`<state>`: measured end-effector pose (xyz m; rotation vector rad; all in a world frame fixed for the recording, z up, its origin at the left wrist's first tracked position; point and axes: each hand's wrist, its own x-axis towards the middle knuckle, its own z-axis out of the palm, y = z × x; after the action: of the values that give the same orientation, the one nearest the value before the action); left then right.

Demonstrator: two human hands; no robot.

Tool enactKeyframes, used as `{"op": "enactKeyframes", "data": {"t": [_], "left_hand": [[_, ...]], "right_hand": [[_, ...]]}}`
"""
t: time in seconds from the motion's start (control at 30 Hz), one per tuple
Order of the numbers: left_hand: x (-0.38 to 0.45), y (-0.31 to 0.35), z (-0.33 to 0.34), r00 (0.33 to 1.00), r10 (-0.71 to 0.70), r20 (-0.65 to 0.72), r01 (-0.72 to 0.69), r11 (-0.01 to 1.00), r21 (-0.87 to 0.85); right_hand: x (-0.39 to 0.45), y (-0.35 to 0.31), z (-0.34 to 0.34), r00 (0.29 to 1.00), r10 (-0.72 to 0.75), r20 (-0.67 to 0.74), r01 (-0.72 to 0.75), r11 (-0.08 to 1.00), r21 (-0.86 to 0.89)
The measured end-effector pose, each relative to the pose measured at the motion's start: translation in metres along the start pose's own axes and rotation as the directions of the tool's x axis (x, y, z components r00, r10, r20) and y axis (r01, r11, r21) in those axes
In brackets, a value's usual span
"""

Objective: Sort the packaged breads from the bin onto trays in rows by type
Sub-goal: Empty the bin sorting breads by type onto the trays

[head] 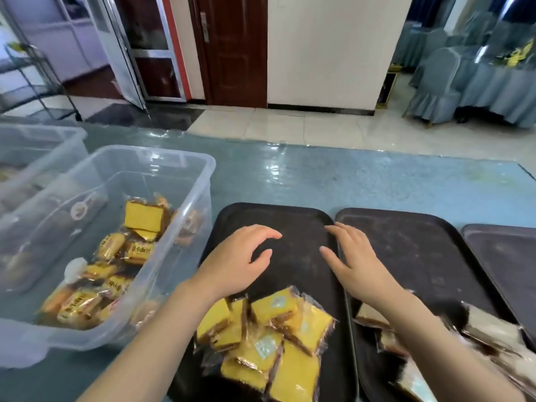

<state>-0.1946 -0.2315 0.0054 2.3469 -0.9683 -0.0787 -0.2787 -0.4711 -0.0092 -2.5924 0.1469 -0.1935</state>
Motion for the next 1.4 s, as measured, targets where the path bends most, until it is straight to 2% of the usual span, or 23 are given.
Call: {"op": "enactKeyframes", "data": {"t": [0.17, 0.4, 0.6, 0.7, 0.8, 0.87, 0.93, 1.0, 1.07, 1.1, 1.17, 1.33, 1.4], "left_hand": [[-0.004, -0.034, -0.055, 0.998, -0.016, 0.068, 0.009, 0.995, 0.102], [-0.023, -0.114, -0.128, 0.998, -0.046, 0.047, 0.037, 0.983, 0.181], [-0.043, -0.201, -0.167, 0.963, -0.1, 0.252, 0.034, 0.967, 0.253], [-0.057, -0.231, -0.19, 0.922, -0.147, 0.359, 0.029, 0.948, 0.316], [-0.065, -0.257, -0.211, 0.878, -0.197, 0.435, 0.014, 0.921, 0.39], [-0.067, -0.278, -0.219, 0.843, -0.227, 0.488, -0.002, 0.905, 0.424], [-0.069, -0.296, -0.215, 0.761, -0.301, 0.575, -0.004, 0.884, 0.467], [-0.071, -0.308, -0.202, 0.613, -0.388, 0.689, -0.043, 0.854, 0.519], [-0.073, -0.31, -0.187, 0.412, -0.455, 0.79, -0.165, 0.815, 0.555], [-0.075, -0.31, -0.18, 0.346, -0.479, 0.806, -0.216, 0.796, 0.565], [-0.079, -0.312, -0.166, 0.307, -0.51, 0.803, -0.246, 0.773, 0.585], [-0.087, -0.311, -0.147, 0.336, -0.555, 0.761, -0.185, 0.754, 0.631], [-0.088, -0.308, -0.148, 0.335, -0.567, 0.752, -0.155, 0.755, 0.638]], "right_hand": [[0.049, -0.053, 0.022, 0.993, -0.113, 0.031, 0.111, 0.993, 0.051], [0.091, -0.141, 0.066, 0.956, -0.268, 0.123, 0.254, 0.96, 0.117], [0.097, -0.207, 0.103, 0.956, -0.272, 0.114, 0.267, 0.962, 0.054], [0.103, -0.251, 0.124, 0.952, -0.283, 0.12, 0.288, 0.957, -0.028], [0.114, -0.294, 0.145, 0.935, -0.273, 0.226, 0.304, 0.945, -0.117], [0.124, -0.317, 0.162, 0.912, -0.19, 0.363, 0.292, 0.922, -0.253], [0.137, -0.34, 0.185, 0.875, -0.11, 0.471, 0.347, 0.822, -0.452], [0.154, -0.361, 0.213, 0.847, -0.057, 0.528, 0.394, 0.734, -0.553], [0.164, -0.375, 0.237, 0.801, 0.024, 0.598, 0.409, 0.707, -0.577], [0.166, -0.376, 0.248, 0.767, 0.077, 0.637, 0.417, 0.695, -0.586], [0.162, -0.368, 0.265, 0.691, 0.161, 0.705, 0.443, 0.677, -0.588], [0.15, -0.349, 0.278, 0.478, 0.341, 0.81, 0.418, 0.723, -0.551], [0.151, -0.348, 0.283, 0.423, 0.383, 0.821, 0.412, 0.726, -0.551]]}}
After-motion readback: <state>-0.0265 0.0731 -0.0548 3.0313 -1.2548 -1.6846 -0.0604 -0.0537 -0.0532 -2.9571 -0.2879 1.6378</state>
